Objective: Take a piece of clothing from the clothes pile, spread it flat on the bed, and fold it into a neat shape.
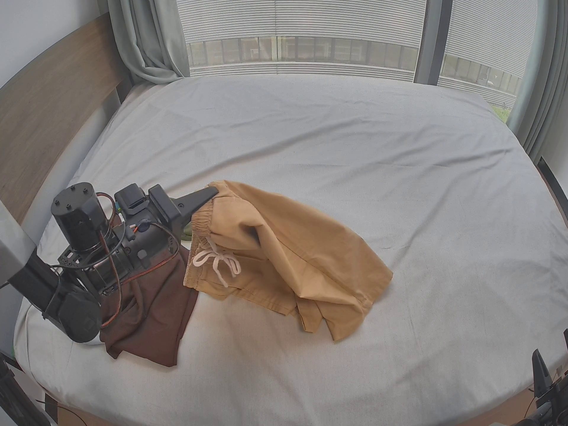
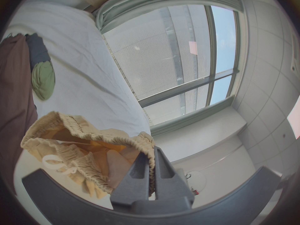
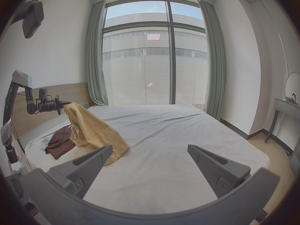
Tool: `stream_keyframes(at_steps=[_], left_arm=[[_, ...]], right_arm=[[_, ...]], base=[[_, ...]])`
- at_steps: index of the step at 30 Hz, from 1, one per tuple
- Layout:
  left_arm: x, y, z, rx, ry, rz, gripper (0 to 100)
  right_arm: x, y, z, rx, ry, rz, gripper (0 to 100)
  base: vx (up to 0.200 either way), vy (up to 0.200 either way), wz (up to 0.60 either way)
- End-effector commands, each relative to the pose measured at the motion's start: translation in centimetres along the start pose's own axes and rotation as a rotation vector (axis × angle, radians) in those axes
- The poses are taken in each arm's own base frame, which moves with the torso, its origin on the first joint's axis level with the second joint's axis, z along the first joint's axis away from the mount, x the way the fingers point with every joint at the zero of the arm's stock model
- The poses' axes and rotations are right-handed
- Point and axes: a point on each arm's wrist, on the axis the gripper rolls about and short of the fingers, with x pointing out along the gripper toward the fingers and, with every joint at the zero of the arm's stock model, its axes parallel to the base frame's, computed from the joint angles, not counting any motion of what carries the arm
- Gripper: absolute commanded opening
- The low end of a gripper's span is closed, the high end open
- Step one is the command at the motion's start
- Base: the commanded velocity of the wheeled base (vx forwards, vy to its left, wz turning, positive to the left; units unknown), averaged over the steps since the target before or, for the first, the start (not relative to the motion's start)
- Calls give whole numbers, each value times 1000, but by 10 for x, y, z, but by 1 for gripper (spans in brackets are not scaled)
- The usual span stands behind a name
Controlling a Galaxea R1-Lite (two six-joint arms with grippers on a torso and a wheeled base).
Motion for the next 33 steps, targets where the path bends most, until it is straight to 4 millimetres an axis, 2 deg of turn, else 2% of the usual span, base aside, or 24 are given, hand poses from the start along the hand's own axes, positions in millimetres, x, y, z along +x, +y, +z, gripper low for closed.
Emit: stream_keyframes(at_steps=[1,4,11,16,24,25,26,28,30,31,32,33], left_arm=[[-14,20,0,48,25,67,0],[-22,35,-11,95,76,114,0],[-27,50,-21,115,72,112,0],[-22,51,-19,121,64,101,0],[-27,53,-9,131,29,111,0],[-27,53,-9,131,29,111,0],[-27,53,-9,130,30,112,0],[-26,53,-9,131,32,109,0],[-25,52,-10,130,35,105,0],[-25,52,-10,130,35,105,0],[-25,51,-10,133,33,103,0],[-25,51,-10,133,33,102,0]], right_arm=[[0,0,-5,-3,6,-2,100],[0,0,-5,-5,6,-2,100],[0,0,-5,-8,6,-2,100],[0,0,-5,-9,4,-2,100],[0,0,-5,1,0,0,100],[-2,0,4,0,-53,8,100],[-9,0,31,10,-167,17,100],[-12,0,72,13,-218,28,100],[-5,1,99,12,-201,58,100],[-5,1,99,12,-201,58,100],[1,1,113,50,-184,124,100],[6,1,116,92,-160,151,100]], base=[[0,0,0],[0,0,0],[0,0,0],[0,0,0],[0,0,0],[0,0,0],[0,0,0],[0,0,0],[0,0,0],[0,0,0],[0,0,0],[0,0,0]])
